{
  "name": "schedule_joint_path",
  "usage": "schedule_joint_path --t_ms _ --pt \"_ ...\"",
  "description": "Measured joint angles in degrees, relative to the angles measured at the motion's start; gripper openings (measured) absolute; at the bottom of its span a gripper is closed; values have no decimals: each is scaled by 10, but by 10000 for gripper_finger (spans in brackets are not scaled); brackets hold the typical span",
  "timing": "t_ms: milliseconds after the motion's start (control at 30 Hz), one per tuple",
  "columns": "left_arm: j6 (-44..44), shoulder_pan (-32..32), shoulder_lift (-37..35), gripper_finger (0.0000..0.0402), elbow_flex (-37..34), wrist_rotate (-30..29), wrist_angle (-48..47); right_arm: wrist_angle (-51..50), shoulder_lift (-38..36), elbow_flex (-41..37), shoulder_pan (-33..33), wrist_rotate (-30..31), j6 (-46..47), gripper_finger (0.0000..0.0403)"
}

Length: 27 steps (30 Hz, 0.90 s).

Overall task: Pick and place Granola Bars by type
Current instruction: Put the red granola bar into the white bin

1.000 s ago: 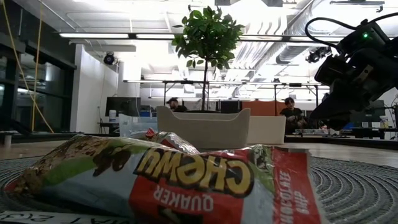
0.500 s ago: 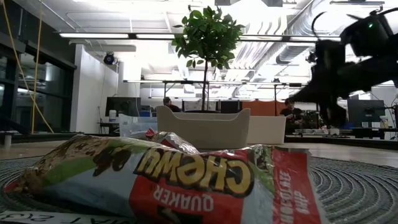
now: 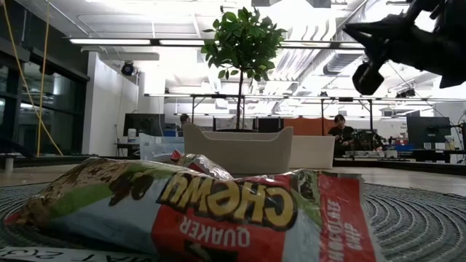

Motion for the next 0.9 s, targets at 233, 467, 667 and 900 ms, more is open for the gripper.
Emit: schedule_joint_path --t_ms 233,467,667,900 --pt "-28 0 0 66 0 -25 8 19 0 0 0 16 113 0" --pt "-29 5 0 66 -1 -27 56 21 0 51 9 -78 -10 1" --pt "16 37 0 66 -1 -22 145 -145 0 183 44 -132 -113 1" --pt "30 77 0 66 -1 26 170 -551 1 388 107 -77 -367 1"
